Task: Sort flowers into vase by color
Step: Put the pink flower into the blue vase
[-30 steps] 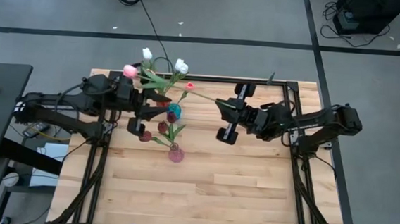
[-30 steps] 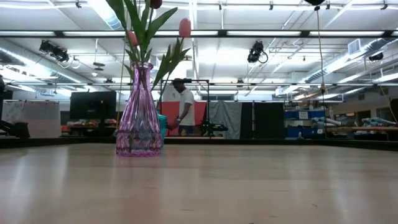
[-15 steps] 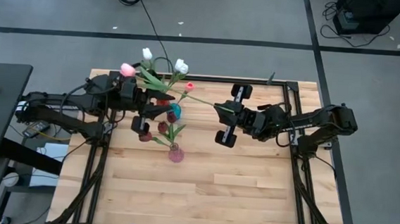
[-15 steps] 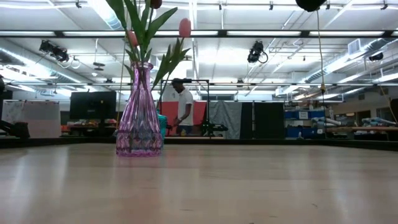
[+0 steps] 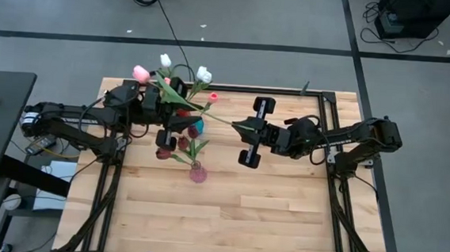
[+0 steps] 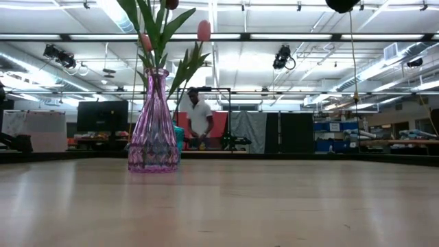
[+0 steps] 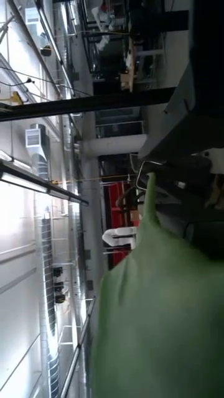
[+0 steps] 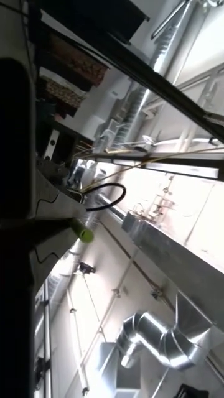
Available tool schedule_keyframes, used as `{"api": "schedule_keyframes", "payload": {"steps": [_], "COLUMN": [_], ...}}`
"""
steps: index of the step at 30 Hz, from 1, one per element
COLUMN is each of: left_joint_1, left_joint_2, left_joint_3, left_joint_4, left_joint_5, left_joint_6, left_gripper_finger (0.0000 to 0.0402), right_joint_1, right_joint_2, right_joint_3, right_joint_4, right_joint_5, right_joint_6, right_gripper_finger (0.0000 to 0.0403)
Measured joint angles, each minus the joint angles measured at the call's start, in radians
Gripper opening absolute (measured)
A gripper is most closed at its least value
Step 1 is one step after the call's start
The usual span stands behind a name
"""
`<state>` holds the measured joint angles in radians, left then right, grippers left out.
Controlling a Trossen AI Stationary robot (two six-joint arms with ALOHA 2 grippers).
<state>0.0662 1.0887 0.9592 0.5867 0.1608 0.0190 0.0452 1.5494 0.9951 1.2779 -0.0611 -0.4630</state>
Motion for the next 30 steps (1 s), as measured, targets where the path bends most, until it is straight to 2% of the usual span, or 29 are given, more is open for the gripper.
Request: {"api": "schedule_keyframes", "payload": {"steps": [6, 8, 11, 14, 19, 22, 25, 27, 30], "left_joint_1": [0.000, 0.001, 0.010, 0.021, 0.035, 0.053, 0.079, 0.092, 0.100], "left_joint_2": [-0.018, -0.025, -0.028, -0.038, -0.067, -0.127, -0.193, -0.224, -0.272], "left_joint_3": [0.000, 0.000, 0.000, 0.000, 0.001, 0.013, 0.054, 0.084, 0.118], "left_joint_4": [-0.005, -0.012, -0.015, -0.033, -0.111, -0.208, -0.452, -0.626, -0.790], "left_joint_5": [0.000, 0.000, 0.005, 0.008, 0.022, 0.038, 0.031, 0.012, -0.045], "left_joint_6": [0.004, 0.005, 0.004, 0.003, 0.004, 0.007, 0.039, 0.057, 0.063], "left_gripper_finger": [0.0105, 0.0082, 0.0025, 0.0013, 0.0006, 0.0005, 0.0004, 0.0004, 0.0007], "right_joint_1": [0.000, 0.000, 0.000, 0.000, 0.002, 0.008, 0.015, 0.017, 0.019], "right_joint_2": [0.000, 0.000, 0.000, 0.000, -0.005, -0.032, -0.078, -0.107, -0.148], "right_joint_3": [0.000, 0.000, 0.000, 0.000, 0.000, 0.000, 0.000, 0.000, 0.000], "right_joint_4": [-0.024, -0.025, -0.037, -0.073, -0.173, -0.348, -0.600, -0.758, -0.958], "right_joint_5": [0.015, 0.015, 0.025, 0.062, 0.168, 0.295, 0.405, 0.437, 0.442], "right_joint_6": [0.000, 0.000, 0.012, 0.055, 0.087, 0.122, 0.196, 0.270, 0.388], "right_gripper_finger": [0.0008, 0.0009, 0.0017, 0.0045, 0.0123, 0.0167, 0.0198, 0.0212, 0.0221]}}
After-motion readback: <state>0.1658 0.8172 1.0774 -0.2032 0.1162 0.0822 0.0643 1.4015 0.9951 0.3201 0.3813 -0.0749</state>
